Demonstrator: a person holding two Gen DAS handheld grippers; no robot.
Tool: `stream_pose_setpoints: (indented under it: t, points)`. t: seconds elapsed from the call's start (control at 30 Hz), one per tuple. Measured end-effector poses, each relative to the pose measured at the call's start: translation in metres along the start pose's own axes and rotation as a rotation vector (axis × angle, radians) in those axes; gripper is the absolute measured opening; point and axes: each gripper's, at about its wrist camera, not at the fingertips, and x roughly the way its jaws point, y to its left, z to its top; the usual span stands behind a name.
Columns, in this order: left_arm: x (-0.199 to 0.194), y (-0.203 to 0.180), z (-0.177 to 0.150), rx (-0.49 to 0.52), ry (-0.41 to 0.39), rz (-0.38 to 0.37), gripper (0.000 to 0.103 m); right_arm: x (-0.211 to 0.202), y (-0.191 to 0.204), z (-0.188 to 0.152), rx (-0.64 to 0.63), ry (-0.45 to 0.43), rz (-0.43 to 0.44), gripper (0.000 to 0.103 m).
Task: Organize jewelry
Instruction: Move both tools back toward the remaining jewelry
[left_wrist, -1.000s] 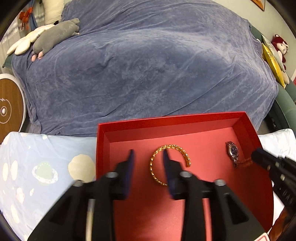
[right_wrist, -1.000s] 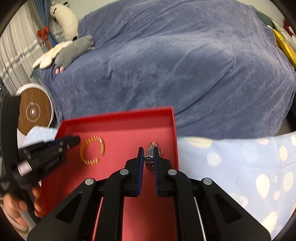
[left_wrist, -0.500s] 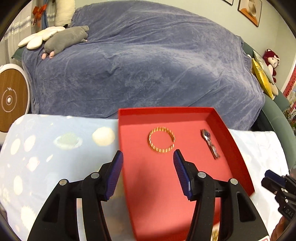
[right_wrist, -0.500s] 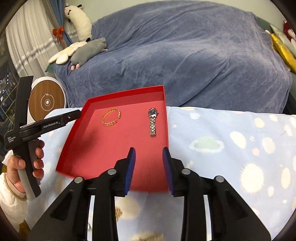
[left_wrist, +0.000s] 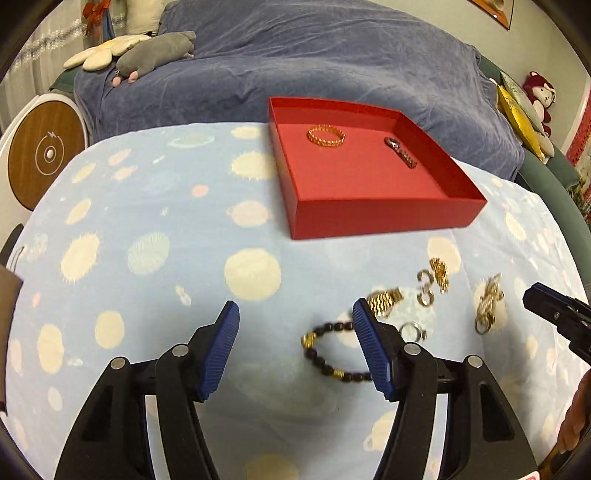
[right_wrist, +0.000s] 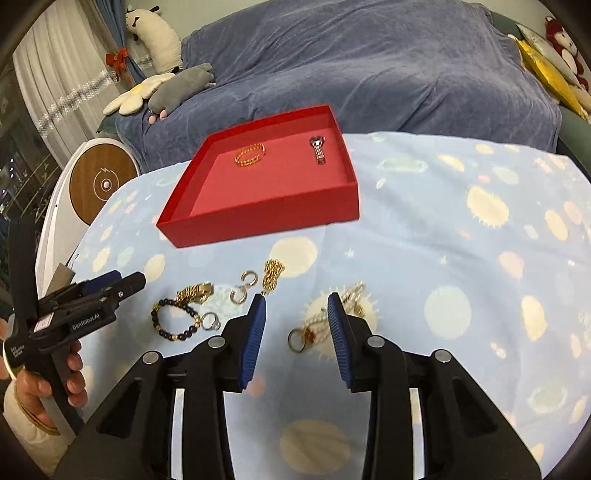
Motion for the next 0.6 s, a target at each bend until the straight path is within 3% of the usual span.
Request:
stream_pose_setpoints:
  t: [0.13, 0.5, 0.6]
  points:
    - [0.015, -0.007, -0.02, 0.067, 0.024, 0.012, 0.062, 0.005, 0.008, -0.007, -0.066, 0.002, -0.047, 0.034]
    - [0.034, -0.019, -0.021, 0.12, 0.0, 0.022, 0.06, 0.017, 0.001, -0.016, -0.09, 0.038, -0.073, 0.035]
    - [0.035, -0.029, -0.022, 0.17, -0.025, 0.033, 0.046, 0.017, -0.006, -0.016, -0.07, 0.041, -0.087, 0.039]
